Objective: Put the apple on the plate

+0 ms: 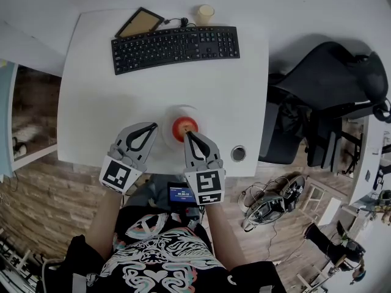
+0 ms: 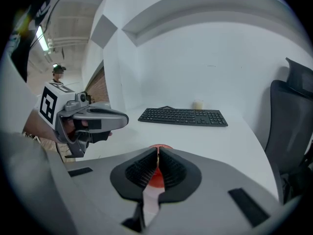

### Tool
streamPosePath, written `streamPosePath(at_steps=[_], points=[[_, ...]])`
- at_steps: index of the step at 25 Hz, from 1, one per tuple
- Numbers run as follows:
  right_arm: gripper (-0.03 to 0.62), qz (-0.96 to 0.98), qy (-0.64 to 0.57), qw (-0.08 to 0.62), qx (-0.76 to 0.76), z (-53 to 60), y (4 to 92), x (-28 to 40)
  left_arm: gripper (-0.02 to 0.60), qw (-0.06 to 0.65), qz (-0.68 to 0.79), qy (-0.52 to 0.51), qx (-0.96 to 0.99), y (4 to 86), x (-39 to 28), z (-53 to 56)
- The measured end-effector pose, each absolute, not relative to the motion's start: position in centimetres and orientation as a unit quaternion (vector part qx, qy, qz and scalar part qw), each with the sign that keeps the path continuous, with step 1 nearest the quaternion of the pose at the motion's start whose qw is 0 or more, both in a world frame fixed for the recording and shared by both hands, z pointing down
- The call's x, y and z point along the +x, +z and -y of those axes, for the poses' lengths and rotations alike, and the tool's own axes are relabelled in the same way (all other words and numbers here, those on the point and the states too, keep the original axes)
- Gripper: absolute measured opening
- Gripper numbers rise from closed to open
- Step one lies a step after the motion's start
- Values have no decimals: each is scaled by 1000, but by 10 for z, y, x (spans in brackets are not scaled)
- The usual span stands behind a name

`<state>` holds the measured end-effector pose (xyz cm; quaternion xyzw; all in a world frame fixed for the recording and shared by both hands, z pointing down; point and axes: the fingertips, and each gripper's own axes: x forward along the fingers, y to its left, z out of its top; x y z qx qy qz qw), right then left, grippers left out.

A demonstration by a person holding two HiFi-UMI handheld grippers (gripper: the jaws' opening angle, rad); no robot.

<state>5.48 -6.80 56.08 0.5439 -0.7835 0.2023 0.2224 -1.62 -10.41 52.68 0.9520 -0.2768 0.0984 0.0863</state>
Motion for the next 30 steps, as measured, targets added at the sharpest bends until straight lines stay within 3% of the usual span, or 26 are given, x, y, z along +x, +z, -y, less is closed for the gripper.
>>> streamPosePath(at_steps=[30], points=[[28, 784, 183, 199, 558, 52, 528, 57, 15, 66, 269, 82, 957, 497, -15, 93]])
